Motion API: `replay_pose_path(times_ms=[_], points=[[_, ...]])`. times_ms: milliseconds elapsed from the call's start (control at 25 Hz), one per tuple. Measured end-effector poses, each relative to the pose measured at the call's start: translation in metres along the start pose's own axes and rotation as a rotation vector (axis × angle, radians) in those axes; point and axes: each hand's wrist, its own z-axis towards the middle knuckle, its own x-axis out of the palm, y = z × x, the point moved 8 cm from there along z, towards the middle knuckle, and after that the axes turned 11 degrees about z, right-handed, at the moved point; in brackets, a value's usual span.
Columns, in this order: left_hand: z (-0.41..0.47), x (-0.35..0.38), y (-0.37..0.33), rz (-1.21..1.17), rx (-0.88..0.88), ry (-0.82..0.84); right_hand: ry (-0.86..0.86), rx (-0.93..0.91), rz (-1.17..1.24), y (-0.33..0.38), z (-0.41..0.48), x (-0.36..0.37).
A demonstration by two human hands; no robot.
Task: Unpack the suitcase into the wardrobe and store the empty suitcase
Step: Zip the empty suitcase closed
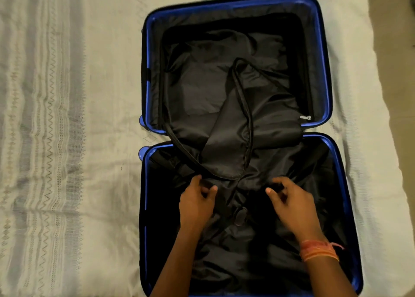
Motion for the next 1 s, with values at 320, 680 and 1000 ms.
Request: replay_pose_path(times_ms=[320, 680, 1000], points=[[0.044, -0.004, -0.030, -0.673, -0.322, 0.055, 0.118, 0.453, 0.837, 0.023, 0.046, 0.058], [0.160, -0.145, -0.154, -1.285, 0.148, 0.097, 0.197, 0.119, 0.870, 0.084, 0.103, 0.032], [0.140, -0.058, -0.199, -0.108, 0.506, -0.106, -0.224, -0.082, 0.019, 0.059, 0.143, -0.015]])
